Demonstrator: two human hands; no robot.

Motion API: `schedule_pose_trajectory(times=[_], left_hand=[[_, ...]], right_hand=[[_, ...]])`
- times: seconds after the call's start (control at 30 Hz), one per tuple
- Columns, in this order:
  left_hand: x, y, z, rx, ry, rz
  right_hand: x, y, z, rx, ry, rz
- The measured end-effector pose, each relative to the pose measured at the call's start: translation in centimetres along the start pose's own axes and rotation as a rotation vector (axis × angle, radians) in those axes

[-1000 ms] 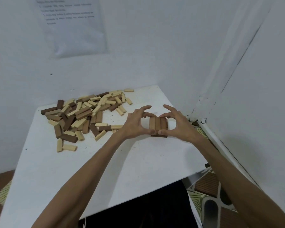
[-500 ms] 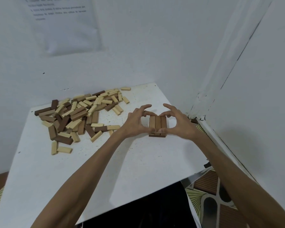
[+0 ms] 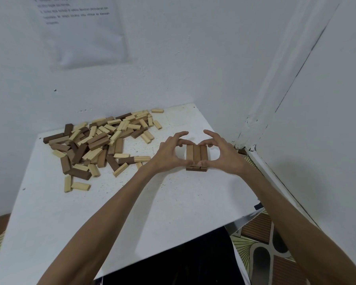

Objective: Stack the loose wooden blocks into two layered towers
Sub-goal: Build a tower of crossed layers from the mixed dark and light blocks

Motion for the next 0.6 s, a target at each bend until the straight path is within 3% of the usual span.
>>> schedule_pose_trajectory(times=[0.6], left_hand=[[0.29, 0.14, 0.13, 0.008, -0.005, -0.026]], right_hand=[[0.12, -0.11, 0.31, 0.024, 0.017, 0.000]])
Point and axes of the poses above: each hand's wrist, its own y-axis towards the middle knuckle, its own x-axis out of the palm, z = x × y, the point moved 10 cm from there along y, towards the middle knuckle, and after that the axes turned 5 degrees about z, right-handed, at the moved point
